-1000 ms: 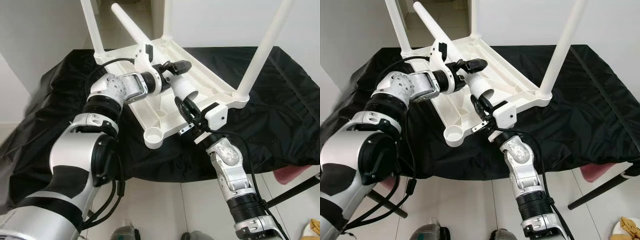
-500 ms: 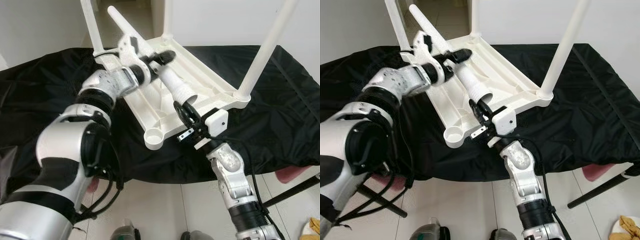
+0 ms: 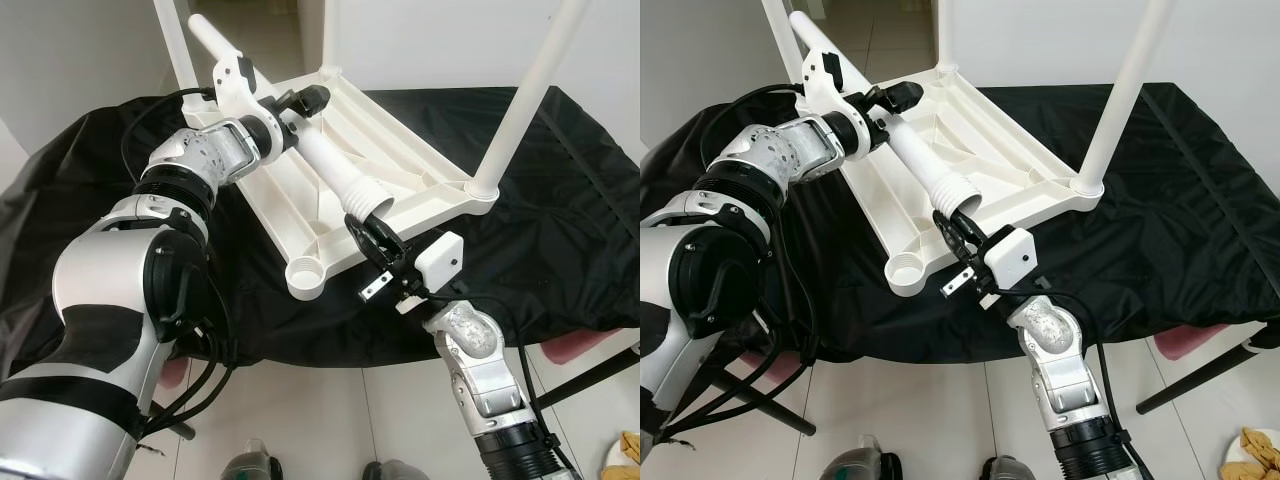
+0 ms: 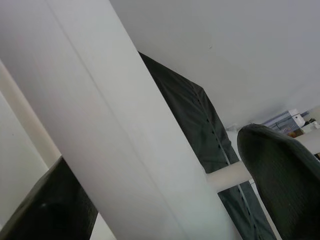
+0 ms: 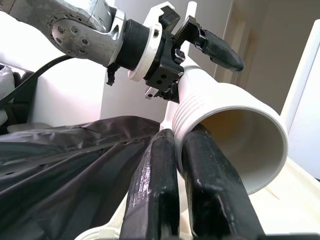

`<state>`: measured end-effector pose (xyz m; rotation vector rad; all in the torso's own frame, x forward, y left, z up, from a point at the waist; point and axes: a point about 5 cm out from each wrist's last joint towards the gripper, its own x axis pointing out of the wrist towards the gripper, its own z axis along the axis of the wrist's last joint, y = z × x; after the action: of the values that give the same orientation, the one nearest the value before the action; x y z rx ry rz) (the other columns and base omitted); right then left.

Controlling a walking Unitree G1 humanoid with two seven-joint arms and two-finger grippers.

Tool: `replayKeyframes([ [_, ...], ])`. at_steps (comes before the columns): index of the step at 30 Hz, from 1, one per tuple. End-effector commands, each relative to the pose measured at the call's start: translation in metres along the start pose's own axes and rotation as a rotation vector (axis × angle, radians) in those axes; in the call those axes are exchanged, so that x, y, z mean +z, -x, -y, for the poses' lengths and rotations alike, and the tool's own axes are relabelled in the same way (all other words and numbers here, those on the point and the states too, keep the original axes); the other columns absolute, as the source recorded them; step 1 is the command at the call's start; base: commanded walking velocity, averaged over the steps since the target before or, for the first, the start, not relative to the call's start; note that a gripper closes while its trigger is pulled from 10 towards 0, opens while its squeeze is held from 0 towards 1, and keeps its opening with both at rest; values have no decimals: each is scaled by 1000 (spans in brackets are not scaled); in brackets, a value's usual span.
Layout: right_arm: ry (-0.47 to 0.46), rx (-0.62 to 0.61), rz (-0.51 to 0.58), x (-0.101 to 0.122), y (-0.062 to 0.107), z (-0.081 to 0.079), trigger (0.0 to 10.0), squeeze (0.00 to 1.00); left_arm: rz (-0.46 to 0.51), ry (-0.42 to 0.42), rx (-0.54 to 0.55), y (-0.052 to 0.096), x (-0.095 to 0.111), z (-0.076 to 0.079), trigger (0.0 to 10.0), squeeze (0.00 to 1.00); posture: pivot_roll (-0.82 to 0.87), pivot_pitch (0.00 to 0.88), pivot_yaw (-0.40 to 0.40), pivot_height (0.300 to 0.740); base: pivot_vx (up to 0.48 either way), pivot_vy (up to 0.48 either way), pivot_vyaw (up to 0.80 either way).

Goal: Building children table

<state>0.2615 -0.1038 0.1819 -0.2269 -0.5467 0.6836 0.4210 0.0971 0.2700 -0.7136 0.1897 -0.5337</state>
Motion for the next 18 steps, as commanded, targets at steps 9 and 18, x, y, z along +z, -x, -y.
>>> replayKeyframes([
  [9,5,77,0,4,4,-11,10000,0,41,-44,-27,2,13,2,0,0,-49,50,92,740,0,0,0],
  [18,-37,88,-31,-2,8,-12,10000,1000,81,-22,-7,7,26,0,0,0,-37,49,92,740,0,0,0],
])
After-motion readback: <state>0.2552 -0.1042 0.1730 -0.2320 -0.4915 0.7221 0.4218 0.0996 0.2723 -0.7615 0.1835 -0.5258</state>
